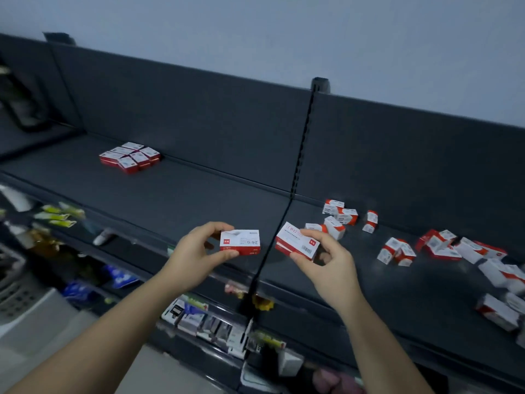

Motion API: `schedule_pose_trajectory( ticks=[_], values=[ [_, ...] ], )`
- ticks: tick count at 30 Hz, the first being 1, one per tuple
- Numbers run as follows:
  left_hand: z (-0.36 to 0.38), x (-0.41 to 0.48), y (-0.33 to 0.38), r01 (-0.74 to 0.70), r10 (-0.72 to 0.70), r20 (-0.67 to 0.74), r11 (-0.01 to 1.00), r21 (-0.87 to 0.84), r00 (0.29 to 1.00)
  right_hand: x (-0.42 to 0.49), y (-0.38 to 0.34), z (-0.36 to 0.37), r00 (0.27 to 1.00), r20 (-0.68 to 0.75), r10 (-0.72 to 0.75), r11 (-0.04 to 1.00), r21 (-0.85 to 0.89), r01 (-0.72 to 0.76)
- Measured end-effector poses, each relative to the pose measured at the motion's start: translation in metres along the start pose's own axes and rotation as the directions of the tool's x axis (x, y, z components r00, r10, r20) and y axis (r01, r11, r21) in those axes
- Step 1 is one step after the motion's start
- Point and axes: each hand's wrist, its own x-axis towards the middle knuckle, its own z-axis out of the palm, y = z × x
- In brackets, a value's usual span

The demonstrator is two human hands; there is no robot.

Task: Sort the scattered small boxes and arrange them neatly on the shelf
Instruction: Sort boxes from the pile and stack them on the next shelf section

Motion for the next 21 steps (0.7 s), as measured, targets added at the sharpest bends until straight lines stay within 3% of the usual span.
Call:
schedule_pose_trajectory(
  ticks=[12,21],
  values=[
    [-0.100,0.007,-0.041,0.019,-0.017,-0.152,1.000,0.017,0.988,0.048,-0.039,0.113,0.987,0.156,-0.047,0.997,-0.060,0.057],
    [-0.158,0.060,-0.079,0.078,-0.075,-0.207,0.997,0.007,0.975,0.124,-0.038,0.185,0.962,0.263,-0.074,0.997,0.008,0.075]
  ],
)
